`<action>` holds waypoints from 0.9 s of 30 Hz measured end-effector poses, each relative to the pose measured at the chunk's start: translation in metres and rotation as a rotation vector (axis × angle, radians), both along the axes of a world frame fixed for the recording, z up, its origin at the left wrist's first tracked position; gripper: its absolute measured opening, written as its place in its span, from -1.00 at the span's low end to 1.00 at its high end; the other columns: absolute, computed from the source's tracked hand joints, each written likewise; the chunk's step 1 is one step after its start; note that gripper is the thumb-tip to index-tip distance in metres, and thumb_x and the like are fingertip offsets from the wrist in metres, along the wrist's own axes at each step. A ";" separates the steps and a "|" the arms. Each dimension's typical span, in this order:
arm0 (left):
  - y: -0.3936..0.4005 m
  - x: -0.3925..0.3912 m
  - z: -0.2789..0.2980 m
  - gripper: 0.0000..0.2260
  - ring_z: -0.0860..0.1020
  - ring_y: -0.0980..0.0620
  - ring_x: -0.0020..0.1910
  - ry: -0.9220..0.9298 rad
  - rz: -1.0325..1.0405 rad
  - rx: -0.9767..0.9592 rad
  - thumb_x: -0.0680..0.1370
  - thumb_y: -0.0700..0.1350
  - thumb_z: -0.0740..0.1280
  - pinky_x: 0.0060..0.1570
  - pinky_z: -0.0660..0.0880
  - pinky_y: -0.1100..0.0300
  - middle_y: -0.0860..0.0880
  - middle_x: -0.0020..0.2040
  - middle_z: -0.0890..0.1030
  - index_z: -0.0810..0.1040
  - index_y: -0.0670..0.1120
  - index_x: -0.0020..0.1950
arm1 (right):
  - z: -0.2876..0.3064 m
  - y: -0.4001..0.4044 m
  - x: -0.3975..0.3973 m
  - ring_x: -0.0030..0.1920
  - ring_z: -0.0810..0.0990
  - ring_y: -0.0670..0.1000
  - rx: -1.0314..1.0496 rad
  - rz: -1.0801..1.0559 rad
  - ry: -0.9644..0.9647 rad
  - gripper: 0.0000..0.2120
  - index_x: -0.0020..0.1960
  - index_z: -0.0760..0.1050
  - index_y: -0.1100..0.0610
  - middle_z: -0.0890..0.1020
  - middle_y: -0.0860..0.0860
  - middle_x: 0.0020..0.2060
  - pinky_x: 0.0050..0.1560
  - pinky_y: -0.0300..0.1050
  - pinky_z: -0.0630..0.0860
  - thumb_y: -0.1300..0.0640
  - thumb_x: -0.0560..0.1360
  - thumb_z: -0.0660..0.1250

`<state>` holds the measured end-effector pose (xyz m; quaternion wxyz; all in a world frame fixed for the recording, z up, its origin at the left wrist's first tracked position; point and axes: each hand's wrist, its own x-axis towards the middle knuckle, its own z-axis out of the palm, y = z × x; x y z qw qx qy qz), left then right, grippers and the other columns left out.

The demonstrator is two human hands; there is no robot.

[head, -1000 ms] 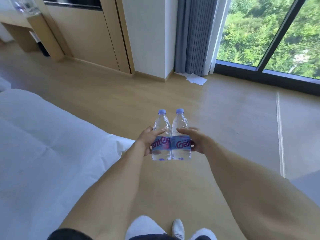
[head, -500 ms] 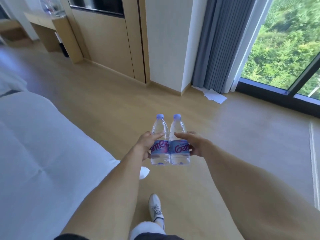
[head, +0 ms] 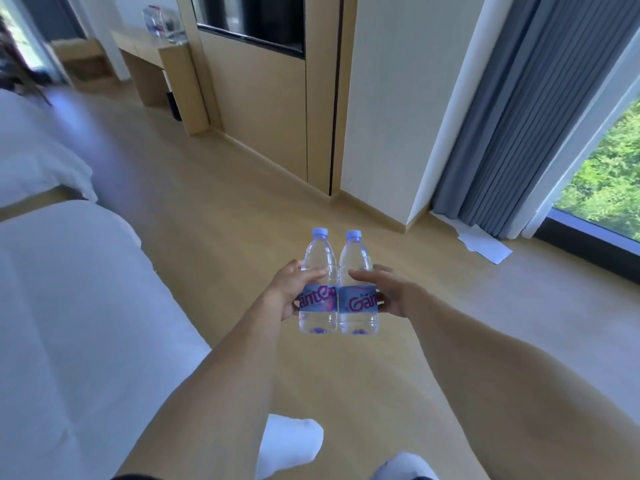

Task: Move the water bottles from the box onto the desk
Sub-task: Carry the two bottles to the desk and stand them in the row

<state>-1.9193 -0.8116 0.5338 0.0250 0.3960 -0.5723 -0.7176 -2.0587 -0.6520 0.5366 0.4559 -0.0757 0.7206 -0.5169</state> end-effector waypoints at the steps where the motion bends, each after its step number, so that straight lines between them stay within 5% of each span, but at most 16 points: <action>1: -0.013 -0.009 -0.001 -0.63 0.67 0.02 -0.36 0.001 0.022 0.005 0.43 0.02 0.58 -0.23 0.65 -0.10 -0.05 -0.05 0.70 0.49 0.05 0.12 | -0.001 -0.014 -0.011 -0.19 0.68 0.07 -0.001 0.016 0.001 -0.60 0.16 0.52 0.08 0.68 0.09 -0.08 -0.17 -0.04 0.65 0.01 0.40 0.56; 6: -0.077 -0.048 -0.010 -0.30 0.70 0.01 -0.25 -0.026 0.102 0.001 0.36 0.07 0.61 -0.24 0.65 -0.05 -0.04 0.01 0.72 0.38 0.03 0.41 | -0.010 -0.088 -0.064 -0.10 0.68 0.07 -0.006 0.110 -0.010 -0.62 0.15 0.53 0.02 0.69 0.07 -0.01 -0.02 0.01 0.65 0.00 0.39 0.56; 10: -0.134 -0.086 -0.014 -0.19 0.69 0.01 -0.11 -0.068 0.166 -0.052 0.19 0.17 0.62 -0.04 0.64 -0.11 0.01 0.05 0.73 0.45 0.06 0.39 | -0.019 -0.156 -0.111 -0.08 0.69 0.07 -0.022 0.175 -0.031 -0.64 0.14 0.55 -0.01 0.69 0.07 0.01 -0.05 0.01 0.64 0.01 0.40 0.55; 19: -0.265 -0.187 -0.003 -0.39 0.68 -0.08 -0.19 -0.120 0.368 -0.066 0.10 0.17 0.60 -0.11 0.61 -0.35 -0.04 -0.10 0.74 0.59 -0.03 0.06 | -0.014 -0.326 -0.237 -0.05 0.68 0.08 -0.003 0.384 -0.030 -0.63 0.19 0.56 0.02 0.69 0.07 0.04 -0.01 0.02 0.63 0.01 0.42 0.53; 27: -0.371 -0.233 -0.002 -0.50 0.62 -0.07 -0.21 -0.102 0.504 -0.042 0.20 0.11 0.57 0.02 0.60 -0.28 -0.06 -0.11 0.68 0.57 0.01 0.07 | -0.009 -0.461 -0.294 -0.14 0.68 0.04 0.035 0.504 -0.047 -0.69 0.13 0.59 0.04 0.70 0.04 -0.09 -0.10 -0.02 0.62 0.06 0.42 0.53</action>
